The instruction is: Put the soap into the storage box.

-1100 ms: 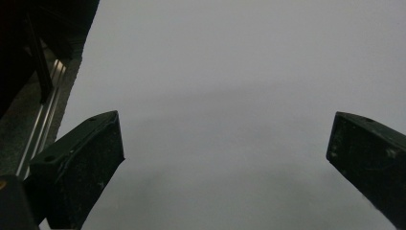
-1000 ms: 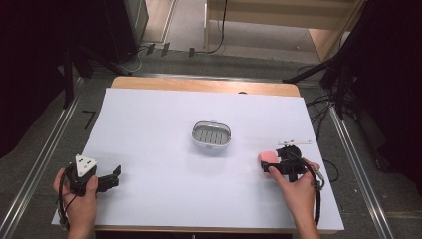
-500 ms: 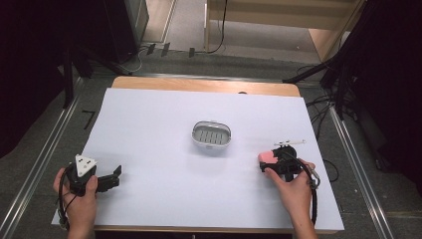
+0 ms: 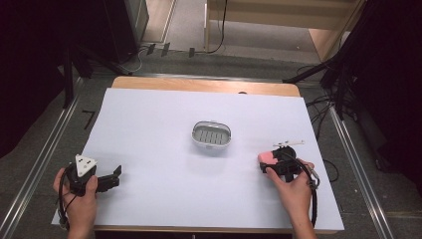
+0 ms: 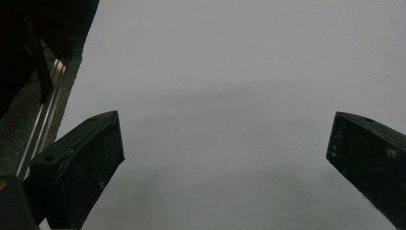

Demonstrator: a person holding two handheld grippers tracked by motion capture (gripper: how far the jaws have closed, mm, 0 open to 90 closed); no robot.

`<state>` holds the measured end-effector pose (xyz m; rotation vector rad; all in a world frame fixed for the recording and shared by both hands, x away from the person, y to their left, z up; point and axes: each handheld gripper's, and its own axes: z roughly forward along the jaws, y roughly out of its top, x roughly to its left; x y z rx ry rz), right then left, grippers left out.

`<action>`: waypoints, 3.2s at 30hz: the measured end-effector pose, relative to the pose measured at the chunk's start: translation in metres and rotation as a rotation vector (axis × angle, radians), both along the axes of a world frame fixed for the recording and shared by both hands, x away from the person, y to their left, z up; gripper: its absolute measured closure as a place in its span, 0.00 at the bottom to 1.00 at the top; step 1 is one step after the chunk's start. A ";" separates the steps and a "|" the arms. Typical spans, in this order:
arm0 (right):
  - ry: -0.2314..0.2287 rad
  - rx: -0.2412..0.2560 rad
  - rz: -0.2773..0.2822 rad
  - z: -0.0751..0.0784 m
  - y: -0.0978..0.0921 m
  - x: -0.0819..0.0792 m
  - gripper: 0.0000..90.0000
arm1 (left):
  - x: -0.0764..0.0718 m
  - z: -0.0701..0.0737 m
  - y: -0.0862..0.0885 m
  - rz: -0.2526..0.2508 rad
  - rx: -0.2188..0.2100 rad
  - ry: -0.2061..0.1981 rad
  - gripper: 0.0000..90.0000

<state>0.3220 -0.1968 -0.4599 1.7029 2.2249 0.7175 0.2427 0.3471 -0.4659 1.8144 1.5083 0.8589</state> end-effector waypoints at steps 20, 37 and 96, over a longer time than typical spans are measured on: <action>-0.048 -0.021 0.136 0.016 0.001 0.002 0.43 | 0.000 0.000 0.000 -0.001 0.002 0.000 0.00; -0.097 -0.010 0.267 0.033 0.011 0.010 0.43 | 0.000 0.000 0.000 -0.002 0.003 0.002 0.00; -0.164 0.014 0.706 0.072 0.089 0.050 0.43 | 0.000 0.000 0.000 -0.001 -0.003 -0.002 0.00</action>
